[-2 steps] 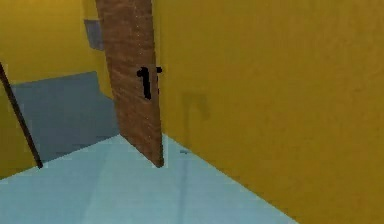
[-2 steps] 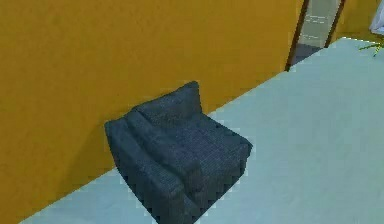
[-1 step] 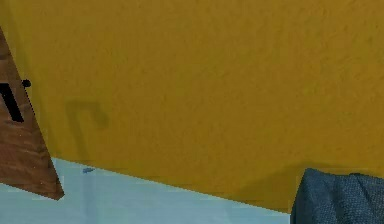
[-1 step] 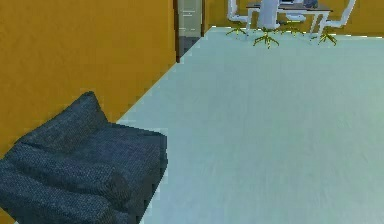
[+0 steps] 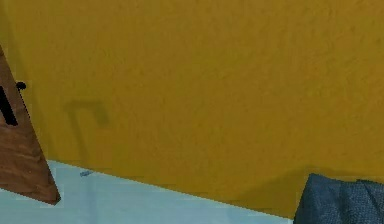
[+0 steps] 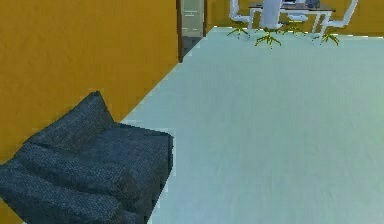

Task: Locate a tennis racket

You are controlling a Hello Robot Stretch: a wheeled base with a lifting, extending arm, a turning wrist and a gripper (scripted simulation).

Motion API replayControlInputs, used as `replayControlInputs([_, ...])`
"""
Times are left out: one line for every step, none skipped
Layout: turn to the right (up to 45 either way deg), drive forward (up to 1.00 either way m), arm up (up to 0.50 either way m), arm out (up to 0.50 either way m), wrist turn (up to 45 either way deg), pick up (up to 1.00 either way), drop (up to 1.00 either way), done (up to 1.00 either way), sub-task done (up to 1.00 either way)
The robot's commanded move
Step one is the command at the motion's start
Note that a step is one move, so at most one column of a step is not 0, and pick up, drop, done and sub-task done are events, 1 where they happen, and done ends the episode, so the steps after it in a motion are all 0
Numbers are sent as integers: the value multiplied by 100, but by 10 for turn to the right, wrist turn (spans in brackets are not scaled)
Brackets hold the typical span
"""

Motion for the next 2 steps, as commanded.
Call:
replayControlInputs([-450, 0, 0, 0, 0, 0, 0, 0, 0])
replayControlInputs([-300, 0, 0, 0, 0, 0, 0, 0, 0])
